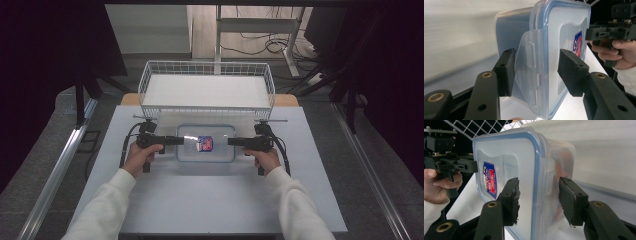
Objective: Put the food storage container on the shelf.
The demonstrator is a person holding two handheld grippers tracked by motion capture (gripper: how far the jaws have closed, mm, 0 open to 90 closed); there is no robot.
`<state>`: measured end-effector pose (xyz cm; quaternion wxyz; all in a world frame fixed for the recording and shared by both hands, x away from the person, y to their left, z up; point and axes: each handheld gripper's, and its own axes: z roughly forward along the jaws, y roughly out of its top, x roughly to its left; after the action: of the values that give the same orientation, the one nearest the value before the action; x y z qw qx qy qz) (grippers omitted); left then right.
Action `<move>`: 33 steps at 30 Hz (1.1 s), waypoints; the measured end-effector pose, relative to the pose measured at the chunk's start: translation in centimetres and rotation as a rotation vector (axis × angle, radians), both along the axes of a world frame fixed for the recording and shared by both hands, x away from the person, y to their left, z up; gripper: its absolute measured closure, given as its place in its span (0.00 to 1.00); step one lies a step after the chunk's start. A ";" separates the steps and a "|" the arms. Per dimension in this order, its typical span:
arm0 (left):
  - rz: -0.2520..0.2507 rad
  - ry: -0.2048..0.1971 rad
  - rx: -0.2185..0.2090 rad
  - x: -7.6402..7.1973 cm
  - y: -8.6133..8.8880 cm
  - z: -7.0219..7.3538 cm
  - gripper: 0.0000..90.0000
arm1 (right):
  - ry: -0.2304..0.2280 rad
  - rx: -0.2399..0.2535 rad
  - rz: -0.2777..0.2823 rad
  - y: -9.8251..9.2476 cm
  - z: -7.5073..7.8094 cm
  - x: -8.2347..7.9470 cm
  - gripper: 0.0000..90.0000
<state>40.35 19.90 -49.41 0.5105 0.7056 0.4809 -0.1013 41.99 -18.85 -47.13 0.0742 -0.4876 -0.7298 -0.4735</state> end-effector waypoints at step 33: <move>0.136 -0.079 0.085 -1.5 -1.1 0.3 0.34 | -0.144 -0.085 -0.163 1.0 0.9 -2.4 0.44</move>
<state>38.88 18.82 -49.15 0.5042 0.6959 0.5110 -0.0178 39.58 -17.87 -46.22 -0.0378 -0.5126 -0.7108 -0.4802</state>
